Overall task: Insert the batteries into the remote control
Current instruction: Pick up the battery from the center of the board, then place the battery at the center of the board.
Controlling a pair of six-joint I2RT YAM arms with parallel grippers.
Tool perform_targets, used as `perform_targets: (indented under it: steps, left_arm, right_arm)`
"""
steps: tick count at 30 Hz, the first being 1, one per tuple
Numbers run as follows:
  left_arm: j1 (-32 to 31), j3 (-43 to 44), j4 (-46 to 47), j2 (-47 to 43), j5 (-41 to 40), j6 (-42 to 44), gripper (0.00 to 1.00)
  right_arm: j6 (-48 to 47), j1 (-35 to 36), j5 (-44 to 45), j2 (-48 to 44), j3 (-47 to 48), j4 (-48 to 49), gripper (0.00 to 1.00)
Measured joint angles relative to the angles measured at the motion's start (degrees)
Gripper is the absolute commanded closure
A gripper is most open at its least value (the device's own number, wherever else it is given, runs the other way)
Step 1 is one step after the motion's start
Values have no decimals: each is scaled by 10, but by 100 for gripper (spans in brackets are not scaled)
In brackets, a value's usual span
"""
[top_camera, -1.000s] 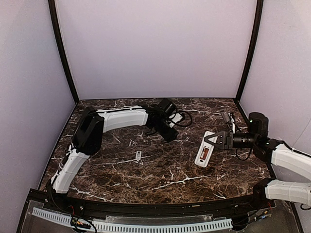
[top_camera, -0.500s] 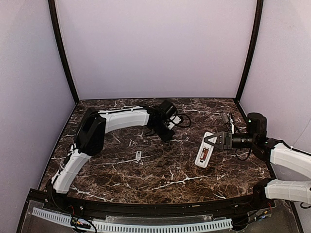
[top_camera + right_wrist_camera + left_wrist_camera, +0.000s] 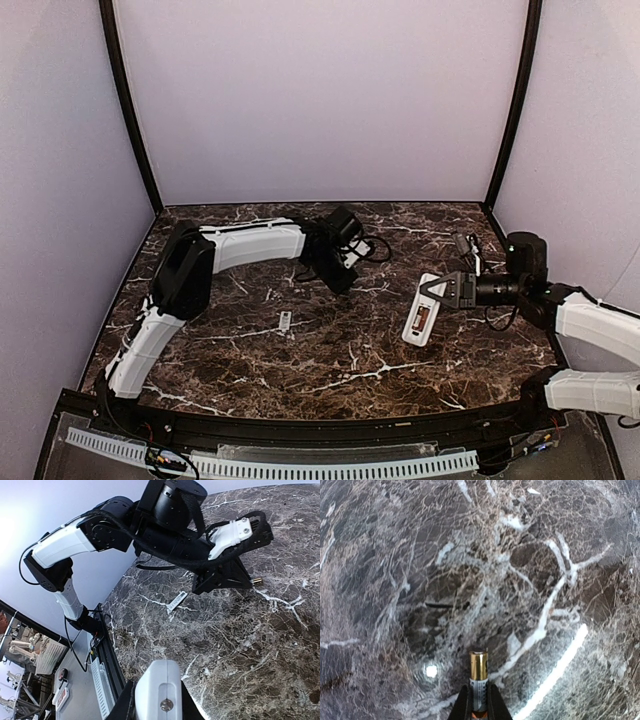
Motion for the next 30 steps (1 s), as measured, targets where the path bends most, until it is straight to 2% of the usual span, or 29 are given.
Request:
perform_targets:
  steps: [5, 14, 21, 27, 30]
  left_arm:
    - [0, -104, 21, -79, -21, -44, 100]
    - [0, -336, 116, -379, -126, -198, 100]
    - [0, -463, 117, -520, -210, -431, 100]
    - [-9, -629, 89, -619, -249, -696, 100]
    - [-24, -680, 59, -647, -265, -813, 99]
  right_arm:
    - [-18, 0, 19, 40, 32, -16, 100]
    - [-40, -1, 33, 134, 115, -7, 100]
    - [-37, -2, 27, 219, 172, 53, 100]
    - [-26, 0, 14, 259, 182, 100, 100]
    - [-25, 1, 13, 269, 186, 111, 100]
